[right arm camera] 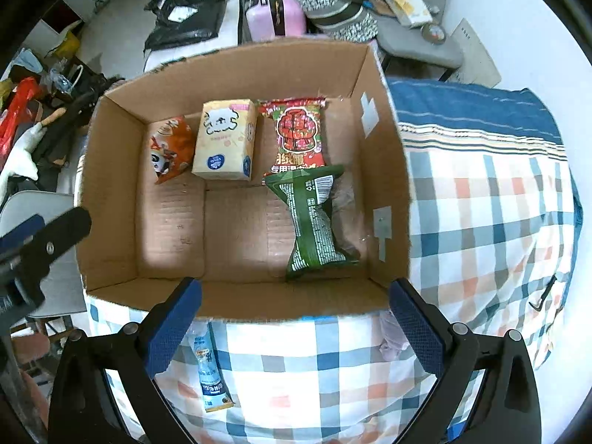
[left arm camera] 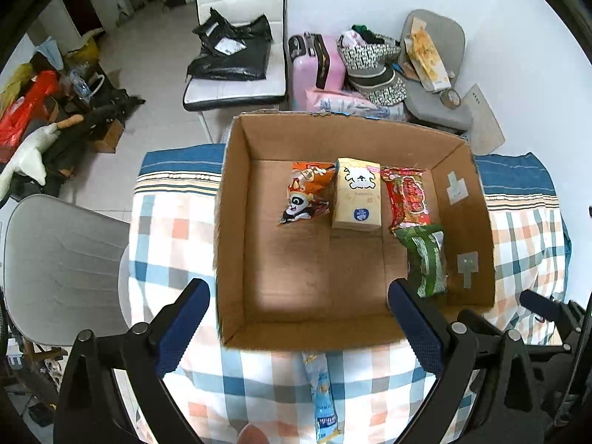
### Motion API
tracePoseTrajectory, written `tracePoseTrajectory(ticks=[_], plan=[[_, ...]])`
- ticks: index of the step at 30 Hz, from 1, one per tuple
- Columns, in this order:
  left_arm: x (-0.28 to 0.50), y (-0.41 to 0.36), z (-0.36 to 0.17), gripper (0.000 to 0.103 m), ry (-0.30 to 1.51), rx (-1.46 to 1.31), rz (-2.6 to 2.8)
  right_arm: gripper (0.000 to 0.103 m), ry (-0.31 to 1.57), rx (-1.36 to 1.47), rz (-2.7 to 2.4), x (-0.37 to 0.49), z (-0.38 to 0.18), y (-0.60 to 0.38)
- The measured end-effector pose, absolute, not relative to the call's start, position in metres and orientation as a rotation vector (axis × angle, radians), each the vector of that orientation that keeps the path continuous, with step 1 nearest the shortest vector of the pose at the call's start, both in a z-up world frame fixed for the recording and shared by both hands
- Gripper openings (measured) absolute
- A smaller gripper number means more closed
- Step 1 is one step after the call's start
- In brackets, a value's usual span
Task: Organize soft objects
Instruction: 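Move both grippers back toward the ice-pop pack and lilac sock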
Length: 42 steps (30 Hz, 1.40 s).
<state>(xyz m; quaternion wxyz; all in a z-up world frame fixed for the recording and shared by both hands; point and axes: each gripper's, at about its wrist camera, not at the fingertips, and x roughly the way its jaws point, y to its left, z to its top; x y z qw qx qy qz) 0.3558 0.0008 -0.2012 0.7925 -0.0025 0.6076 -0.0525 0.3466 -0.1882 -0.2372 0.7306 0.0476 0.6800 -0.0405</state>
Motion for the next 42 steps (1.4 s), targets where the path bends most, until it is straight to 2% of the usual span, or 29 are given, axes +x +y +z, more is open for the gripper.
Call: tracePoseTrajectory(ticks=[14, 21, 25, 34, 42], plan=[[0.285, -0.002, -0.15, 0.099, 1.187, -0.025, -0.068, 0.103, 1.337, 0.077, -0.07, 0.293, -0.167, -0.183], [0.265, -0.008, -0.162, 0.099, 1.227, -0.051, -0.038, 0.103, 1.326, 0.135, -0.05, 0.263, -0.161, -0.203], [0.255, -0.014, -0.194, 0.099, 1.298, -0.057, -0.018, 0.103, 1.366, 0.19, -0.094, 0.242, -0.182, -0.238], [0.236, -0.027, -0.291, 0.099, 1.493, -0.031, 0.033, 0.103, 1.532, 0.293, -0.196, 0.222, -0.284, -0.314], [0.236, -0.036, -0.344, 0.099, 1.575, 0.015, 0.022, 0.103, 1.599, 0.32, -0.183, 0.24, -0.358, -0.324]])
